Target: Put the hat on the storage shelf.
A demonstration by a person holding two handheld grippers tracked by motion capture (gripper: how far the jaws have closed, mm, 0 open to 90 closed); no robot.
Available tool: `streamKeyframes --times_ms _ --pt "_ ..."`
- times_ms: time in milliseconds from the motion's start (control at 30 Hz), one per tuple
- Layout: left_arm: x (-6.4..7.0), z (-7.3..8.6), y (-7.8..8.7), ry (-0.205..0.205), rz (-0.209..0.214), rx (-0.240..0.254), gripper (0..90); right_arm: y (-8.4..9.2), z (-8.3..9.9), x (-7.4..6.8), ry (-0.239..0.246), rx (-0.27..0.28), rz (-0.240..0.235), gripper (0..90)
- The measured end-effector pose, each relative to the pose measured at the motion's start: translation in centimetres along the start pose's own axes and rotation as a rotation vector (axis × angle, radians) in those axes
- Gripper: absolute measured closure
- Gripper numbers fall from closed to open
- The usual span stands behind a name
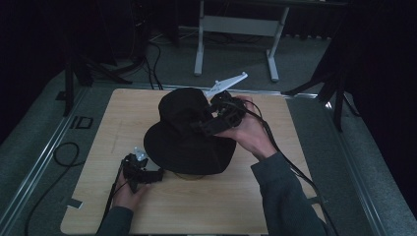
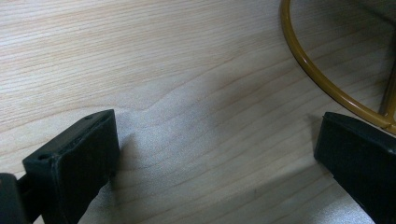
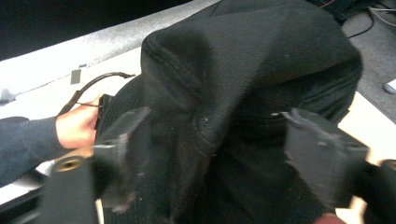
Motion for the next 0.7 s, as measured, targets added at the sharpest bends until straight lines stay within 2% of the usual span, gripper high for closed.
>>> streamKeyframes --times_ms 33,133,233,400,567,700 --pt "0.0 0.0 0.0 0.000 0.000 0.000 0.3 0.2 0.0 0.1 0.000 0.001 0.007 15.2" --pt "0.0 0.0 0.0 0.000 0.000 0.000 0.3 0.4 0.1 0.1 0.002 -0.002 0.017 13.9" --pt "0.0 0.0 0.0 0.000 0.000 0.000 0.3 0.9 0.1 0.4 -0.004 0.002 0.051 11.7" --pt "0.0 0.0 0.0 0.000 0.000 0.000 0.3 1.2 0.3 0.6 -0.012 -0.004 0.066 10.4" --pt "0.0 0.0 0.0 0.000 0.000 0.000 0.3 1.2 0.2 0.2 -0.009 -0.008 0.040 10.2" --pt "0.0 0.0 0.0 0.000 0.000 0.000 0.2 1.3 0.2 0.5 -0.026 -0.001 0.052 10.3"
Point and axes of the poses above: each handheld gripper's, and its own axes: y roughly backward along the jaws, z roughly out of its underside, x roughly to its right, the point moved 6 cm from there along -y, roughly forward along the jaws, and after that the axes turned 3 degrees about y, right-handed, at the moved point
